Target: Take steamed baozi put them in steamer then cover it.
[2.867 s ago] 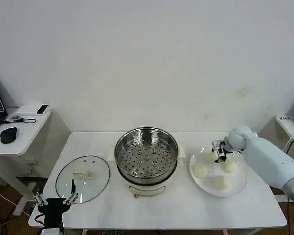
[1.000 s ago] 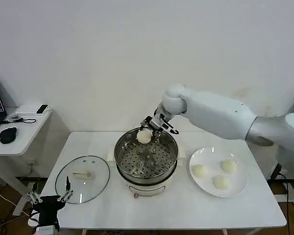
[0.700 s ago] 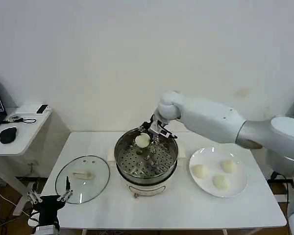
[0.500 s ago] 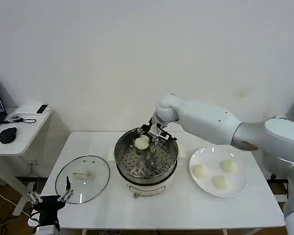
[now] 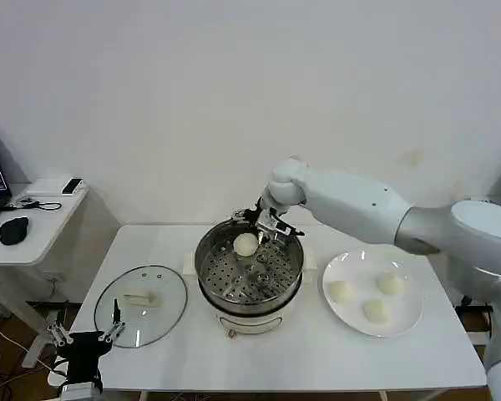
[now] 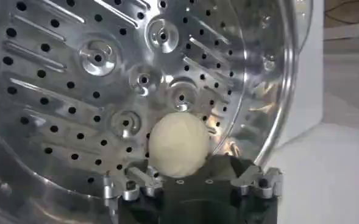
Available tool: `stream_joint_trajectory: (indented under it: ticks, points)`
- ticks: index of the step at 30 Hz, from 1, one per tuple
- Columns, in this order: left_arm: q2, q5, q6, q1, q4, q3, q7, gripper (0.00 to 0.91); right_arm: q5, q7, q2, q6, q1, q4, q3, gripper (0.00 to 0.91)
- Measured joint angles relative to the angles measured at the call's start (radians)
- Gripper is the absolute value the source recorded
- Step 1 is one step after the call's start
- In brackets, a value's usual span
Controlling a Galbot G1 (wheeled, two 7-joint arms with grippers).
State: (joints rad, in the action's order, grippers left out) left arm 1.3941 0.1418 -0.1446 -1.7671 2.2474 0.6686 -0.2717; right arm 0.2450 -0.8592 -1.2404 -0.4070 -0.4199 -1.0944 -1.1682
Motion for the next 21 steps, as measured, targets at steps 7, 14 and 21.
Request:
stream_joint_trajectory:
  ticks: [7,14,21]
  points:
    - [-0.009,-0.010,0.000,0.005,0.001,-0.001,0.001,0.907,-0.124,-0.023,0.094,0.078,-0.084,-0.117,-0.023,0.907]
    - [-0.020,-0.020,-0.002,0.015,0.004,-0.010,0.004,0.907,-0.215,-0.033,0.255,0.186,-0.164,-0.247,-0.065,0.907]
    - [-0.034,-0.031,-0.007,0.032,0.006,-0.018,0.009,0.907,-0.246,-0.037,0.451,0.286,-0.189,-0.362,-0.104,0.907]
